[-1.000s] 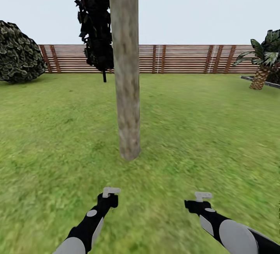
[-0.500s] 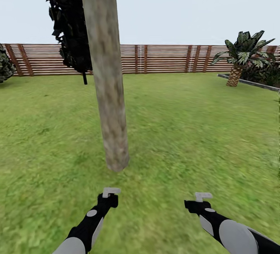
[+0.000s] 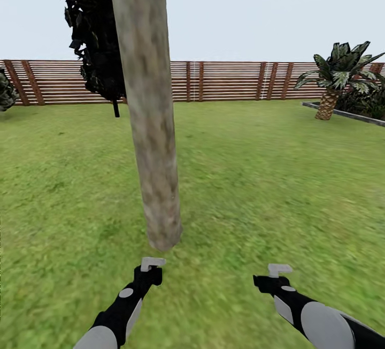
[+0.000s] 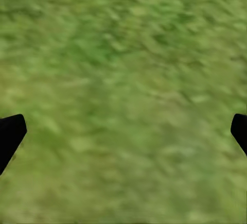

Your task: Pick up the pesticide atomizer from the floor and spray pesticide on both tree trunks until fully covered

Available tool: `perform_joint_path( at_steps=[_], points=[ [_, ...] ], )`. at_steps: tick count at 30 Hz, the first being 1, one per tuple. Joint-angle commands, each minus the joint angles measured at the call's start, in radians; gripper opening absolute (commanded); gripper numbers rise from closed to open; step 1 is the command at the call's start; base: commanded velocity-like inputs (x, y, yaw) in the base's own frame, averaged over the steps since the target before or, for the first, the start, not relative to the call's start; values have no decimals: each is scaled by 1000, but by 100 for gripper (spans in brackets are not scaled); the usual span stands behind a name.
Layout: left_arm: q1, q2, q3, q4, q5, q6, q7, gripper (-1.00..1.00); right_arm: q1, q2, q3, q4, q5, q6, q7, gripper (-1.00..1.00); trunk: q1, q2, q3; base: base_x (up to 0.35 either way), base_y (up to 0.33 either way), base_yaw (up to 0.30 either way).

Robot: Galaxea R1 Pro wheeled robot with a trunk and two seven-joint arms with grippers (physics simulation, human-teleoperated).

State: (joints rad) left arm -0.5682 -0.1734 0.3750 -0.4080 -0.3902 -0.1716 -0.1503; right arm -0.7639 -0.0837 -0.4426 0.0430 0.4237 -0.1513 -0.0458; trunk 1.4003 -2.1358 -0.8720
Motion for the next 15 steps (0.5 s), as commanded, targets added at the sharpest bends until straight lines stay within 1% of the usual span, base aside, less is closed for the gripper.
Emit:
perform_joint_path(
  at_steps=[1,5,9,15],
  points=[
    [-1,-1,8,0,-7,-3,-6,-100,-2,-1,-8,5,10,-7,-5,100,0,0,-1,343,102,140],
    [-1,-1,8,1,-7,-4,-7,-100,-2,-1,-8,5,10,-7,-5,100,0,0,-1,347,51,123],
    [-1,-1,8,1,-7,-6,-8,-100,-2,-1,-8,5,10,-7,-4,100,0,0,-1,294,10,30],
    [-1,-1,9,1,-7,-8,-8,-100,-2,-1,-8,5,10,-7,-4,100,0,0,-1,44,1,3]
  ],
)
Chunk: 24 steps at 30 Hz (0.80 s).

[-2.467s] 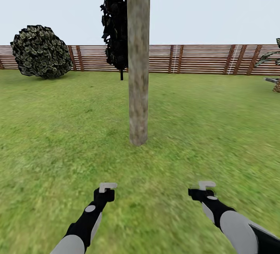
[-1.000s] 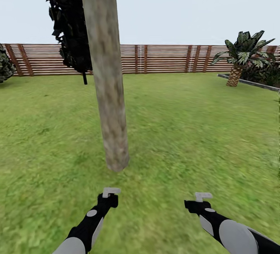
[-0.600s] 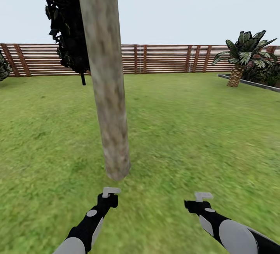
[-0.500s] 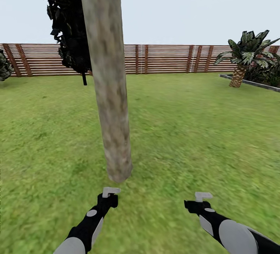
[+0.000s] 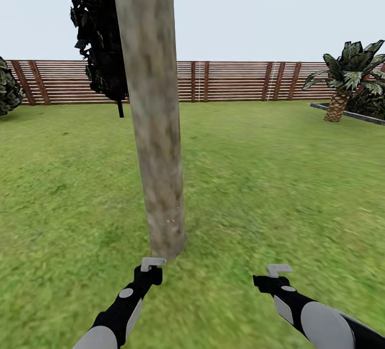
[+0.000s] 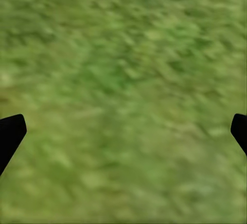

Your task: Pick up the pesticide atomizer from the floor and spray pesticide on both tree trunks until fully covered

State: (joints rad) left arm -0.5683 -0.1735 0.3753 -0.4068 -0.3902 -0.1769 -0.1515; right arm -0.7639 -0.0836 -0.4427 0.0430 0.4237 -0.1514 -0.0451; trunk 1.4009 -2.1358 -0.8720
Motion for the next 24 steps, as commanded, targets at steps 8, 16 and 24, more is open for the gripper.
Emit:
perform_joint_path(
  at_steps=[8,16,24],
  points=[
    [-1,-1,8,-6,-7,-4,-8,-100,-2,-3,-10,3,9,-8,-5,100,0,0,-1,-76,0,0],
    [-1,-1,5,-268,44,188,-28,-100,0,-9,-9,3,10,-4,-131,100,0,0,-1,-68,0,0],
    [-1,-1,-4,-340,79,264,-84,-100,0,-10,-8,3,10,-5,-171,100,0,0,-1,-95,0,0]
  ],
)
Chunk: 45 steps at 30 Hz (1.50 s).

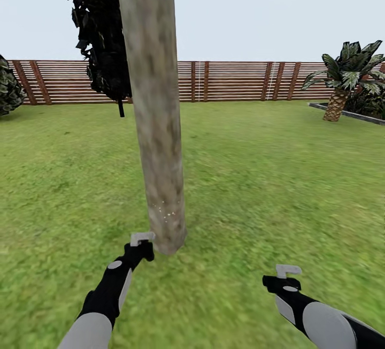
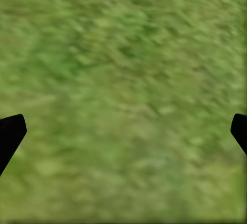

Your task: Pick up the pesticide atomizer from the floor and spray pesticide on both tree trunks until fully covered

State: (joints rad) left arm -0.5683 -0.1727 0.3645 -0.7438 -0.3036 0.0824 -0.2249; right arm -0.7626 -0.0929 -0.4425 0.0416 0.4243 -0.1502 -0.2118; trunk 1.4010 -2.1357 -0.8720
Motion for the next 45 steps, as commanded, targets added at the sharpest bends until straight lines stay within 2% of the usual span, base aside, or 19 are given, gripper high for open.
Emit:
perform_joint_path(
  at_steps=[1,4,5,6,8,9,13,14,15,18,25,26,28,31,40,45],
  points=[
    [-1,-2,5,-23,-7,29,-11,-100,-1,-1,-8,4,10,-6,-5,100,0,0,-1,-16,0,0],
    [-1,-2,1,-161,-5,201,-12,-100,-1,-1,-8,4,10,-6,-6,100,0,0,-1,-7,0,0],
    [-1,-2,-1,-187,-5,232,-13,-100,-1,-1,-8,4,10,-6,-6,100,0,0,-1,-3,0,0],
    [-1,-2,-15,-265,-5,319,-13,-100,-2,-1,-8,4,10,-6,-6,100,0,0,-1,-2,0,0],
    [-1,-2,-50,-368,-4,430,-13,-100,-2,-1,-8,4,10,-6,-6,100,0,0,-1,-1,0,0],
    [-1,-2,-58,-395,0,458,-13,-100,-2,-1,-8,4,10,-6,-6,100,0,0,-1,0,0,0],
    [-1,-2,-120,-589,65,687,-13,-100,-2,-1,-8,4,10,-6,-6,100,0,0,-1,0,0,0],
    [-9,-2,-136,-619,76,733,-13,-100,-2,-1,-8,4,10,-6,-6,100,0,0,-1,0,0,0],
    [-16,-2,-142,-630,80,752,-13,-100,-2,-1,-8,4,10,-6,-6,100,0,0,-1,0,0,0],
    [-107,-2,-180,-666,94,872,-13,-100,-1,-1,-8,4,10,-6,-6,100,0,0,-1,0,0,0],
    [-251,-2,-195,-668,94,911,-14,-100,-2,1,-8,4,10,-4,-6,100,0,0,-1,0,0,0],
    [-302,-2,-195,-663,93,914,-15,-100,-2,1,-8,4,10,-2,-7,100,0,0,-1,0,0,0],
    [-359,-2,-196,-658,92,919,-16,-100,-1,0,-8,4,10,-1,-7,100,0,0,-1,0,0,0],
    [-394,-2,-194,-637,92,926,-16,-100,-2,0,-9,4,10,0,-8,100,0,0,-1,0,0,0],
    [-407,-2,-193,-643,93,927,-16,-100,-2,-1,-9,4,9,-2,-9,100,0,0,-1,-176,38,0],
    [-410,-2,-225,-664,93,927,-15,-100,-2,-1,-9,4,10,-2,-9,100,0,0,-1,-40,3,0]
  ],
)
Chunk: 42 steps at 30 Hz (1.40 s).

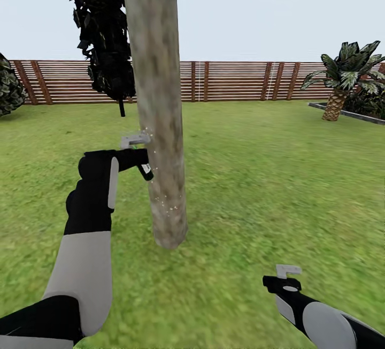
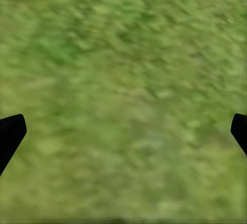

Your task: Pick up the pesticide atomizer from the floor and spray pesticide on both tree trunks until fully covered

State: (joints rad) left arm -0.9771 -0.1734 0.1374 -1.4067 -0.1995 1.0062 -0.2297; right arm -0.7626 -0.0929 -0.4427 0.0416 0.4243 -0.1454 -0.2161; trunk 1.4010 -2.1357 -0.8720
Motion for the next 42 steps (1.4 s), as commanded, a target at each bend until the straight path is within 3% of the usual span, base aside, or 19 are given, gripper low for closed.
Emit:
perform_joint_path(
  at_steps=[1,6,12,23,30,33,42],
  points=[
    [-22,-1,-5,1,-12,3,-10,-100,-2,-1,-8,4,10,-6,-5,100,0,0,-1,-10,1,0],
    [-154,-1,-12,72,-12,3,-10,-100,-2,-1,-8,4,10,-7,-5,100,0,0,-1,-3,0,0],
    [-263,-1,-11,135,-14,2,-10,-100,-2,-1,-8,4,10,-6,-5,100,0,0,-1,0,0,0],
    [-284,-1,2,104,-11,2,-10,-100,-2,-1,-8,4,10,-6,-5,100,0,0,-1,-114,20,0],
    [-298,-1,-17,110,-12,0,-7,-100,-2,-1,-8,4,10,-6,-5,100,0,0,-1,-34,5,0],
    [-350,-1,-18,142,-12,-1,-6,-100,-2,-1,-8,4,10,-6,-5,100,0,0,-1,-3,0,0],
    [-600,-1,6,350,-14,-1,-4,-100,-1,1,-8,4,10,-7,-5,100,0,0,-1,0,0,0]
  ],
)
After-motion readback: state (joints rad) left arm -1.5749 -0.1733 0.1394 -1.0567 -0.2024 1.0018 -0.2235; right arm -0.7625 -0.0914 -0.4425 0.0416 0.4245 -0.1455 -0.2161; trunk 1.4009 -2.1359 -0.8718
